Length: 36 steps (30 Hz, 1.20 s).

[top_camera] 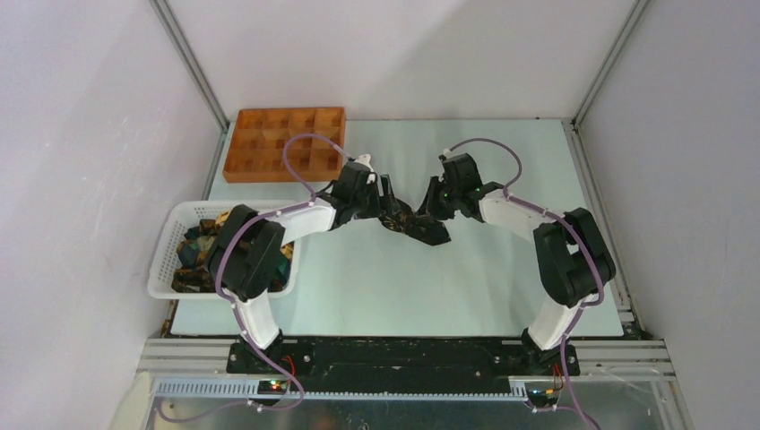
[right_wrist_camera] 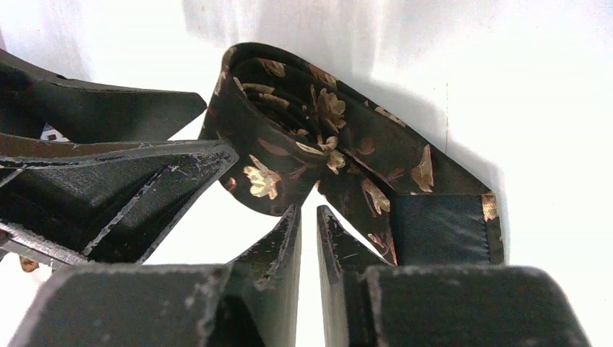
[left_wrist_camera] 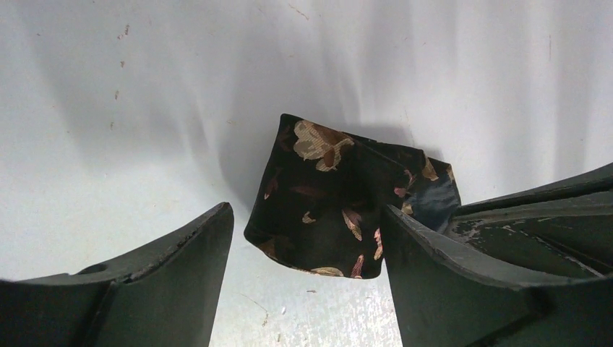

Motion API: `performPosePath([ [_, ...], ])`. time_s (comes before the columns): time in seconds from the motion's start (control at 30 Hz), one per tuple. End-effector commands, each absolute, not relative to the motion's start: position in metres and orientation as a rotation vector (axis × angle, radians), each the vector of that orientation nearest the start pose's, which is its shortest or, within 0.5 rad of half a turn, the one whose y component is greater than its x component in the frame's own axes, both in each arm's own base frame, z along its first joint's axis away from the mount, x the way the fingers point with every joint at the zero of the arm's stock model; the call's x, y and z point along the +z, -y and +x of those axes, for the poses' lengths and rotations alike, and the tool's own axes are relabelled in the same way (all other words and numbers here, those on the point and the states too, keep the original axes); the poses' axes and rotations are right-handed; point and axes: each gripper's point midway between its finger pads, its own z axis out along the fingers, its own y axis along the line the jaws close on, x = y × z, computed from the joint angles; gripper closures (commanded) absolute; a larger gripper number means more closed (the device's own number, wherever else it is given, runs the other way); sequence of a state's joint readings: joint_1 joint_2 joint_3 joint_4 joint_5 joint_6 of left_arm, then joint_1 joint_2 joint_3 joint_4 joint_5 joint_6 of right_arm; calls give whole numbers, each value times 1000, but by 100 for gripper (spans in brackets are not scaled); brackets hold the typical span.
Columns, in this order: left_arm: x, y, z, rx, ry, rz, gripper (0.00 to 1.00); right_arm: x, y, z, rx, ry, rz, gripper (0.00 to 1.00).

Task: Roll the ties
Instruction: Roll the tie at the center of the board.

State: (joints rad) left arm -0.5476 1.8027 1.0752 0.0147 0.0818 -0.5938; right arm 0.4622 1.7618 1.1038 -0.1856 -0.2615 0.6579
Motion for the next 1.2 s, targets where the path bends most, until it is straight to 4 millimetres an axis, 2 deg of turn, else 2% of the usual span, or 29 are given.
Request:
performPosePath([
  [0.0,98,273,390,-707,-2275,-52,20,94,-255,359,806,-2483,87,79],
  [0.13,98,271,390,-728,-2267,-67,20,93,-262,355,866,-2479,91,69],
  [0.37,98,268,393,-737,-2257,-78,20,91,-267,357,902,-2468,94,65],
  [0.47,99,268,396,-745,-2251,-82,20,92,-270,355,924,-2466,81,70],
  [0.57,100,267,398,-747,-2244,-88,20,93,-273,356,952,-2458,71,78],
  [0.8,101,268,401,-751,-2242,-90,20,91,-270,357,915,-2476,44,81],
  [0.93,99,268,403,-760,-2246,-100,20,90,-267,356,899,-2491,64,87],
  [1.03,98,268,404,-769,-2245,-105,20,89,-268,353,880,-2504,72,86],
  [1.17,101,263,403,-755,-2241,-107,20,85,-264,353,827,-2504,109,76],
])
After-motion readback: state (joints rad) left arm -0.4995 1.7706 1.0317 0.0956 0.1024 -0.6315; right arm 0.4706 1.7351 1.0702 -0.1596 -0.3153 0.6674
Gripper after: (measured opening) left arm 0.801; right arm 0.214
